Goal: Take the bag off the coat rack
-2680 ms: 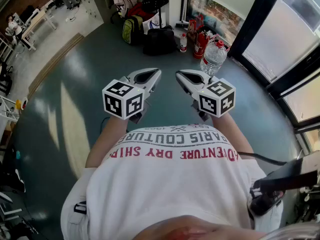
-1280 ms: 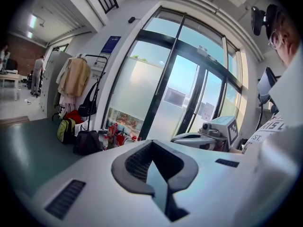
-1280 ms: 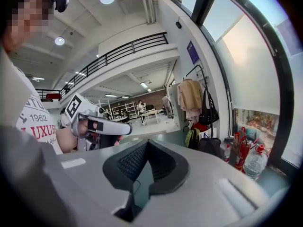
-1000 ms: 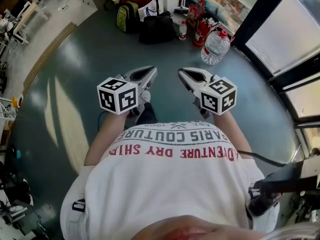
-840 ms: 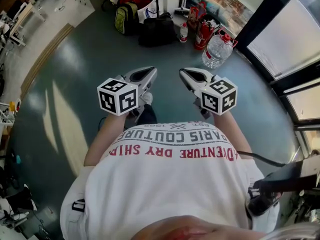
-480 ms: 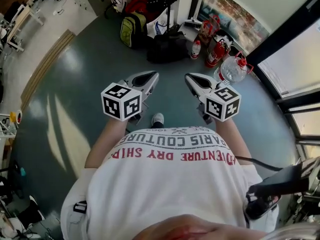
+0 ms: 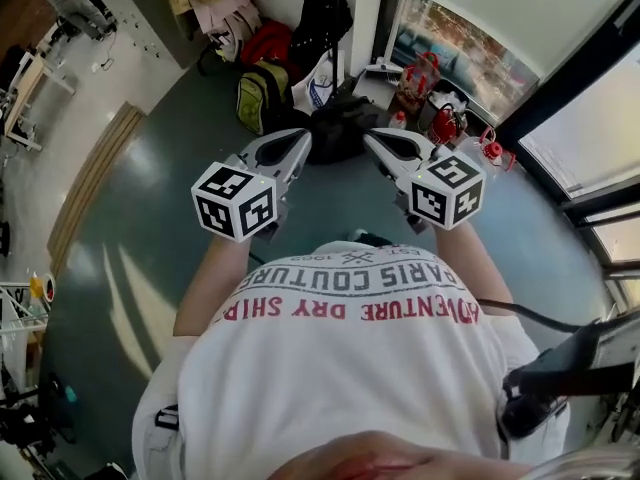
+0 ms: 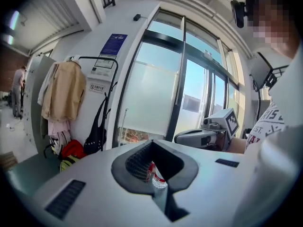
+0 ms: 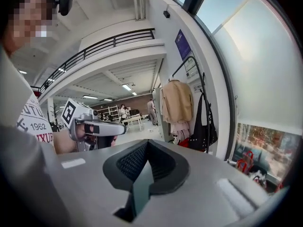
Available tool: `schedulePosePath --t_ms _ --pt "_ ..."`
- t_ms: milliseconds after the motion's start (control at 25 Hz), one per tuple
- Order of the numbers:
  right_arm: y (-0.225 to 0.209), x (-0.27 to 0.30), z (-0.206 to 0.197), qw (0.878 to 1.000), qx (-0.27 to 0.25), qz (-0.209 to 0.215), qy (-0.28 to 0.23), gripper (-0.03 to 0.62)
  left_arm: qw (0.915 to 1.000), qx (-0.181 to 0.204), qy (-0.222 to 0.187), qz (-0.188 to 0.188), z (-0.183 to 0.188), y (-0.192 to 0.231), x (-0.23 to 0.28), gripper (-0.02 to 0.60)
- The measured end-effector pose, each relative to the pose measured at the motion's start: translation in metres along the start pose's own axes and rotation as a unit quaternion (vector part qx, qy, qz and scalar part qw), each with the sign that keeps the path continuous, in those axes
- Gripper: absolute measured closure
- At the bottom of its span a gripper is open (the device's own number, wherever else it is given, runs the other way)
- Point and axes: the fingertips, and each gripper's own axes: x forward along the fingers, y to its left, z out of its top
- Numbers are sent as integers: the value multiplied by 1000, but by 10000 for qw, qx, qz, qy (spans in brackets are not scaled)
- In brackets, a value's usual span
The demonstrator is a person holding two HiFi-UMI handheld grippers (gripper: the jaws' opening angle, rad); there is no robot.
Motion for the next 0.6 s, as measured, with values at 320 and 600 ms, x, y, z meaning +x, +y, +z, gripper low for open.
schedulePosePath --t_ms 320,600 --pt "-73 47 35 9996 -134 101 -224 592 9997 41 -168 144 44 64 66 580" --pt "-189 107 62 9998 66 124 -117 592 9994 -92 -31 339 72 141 167 580"
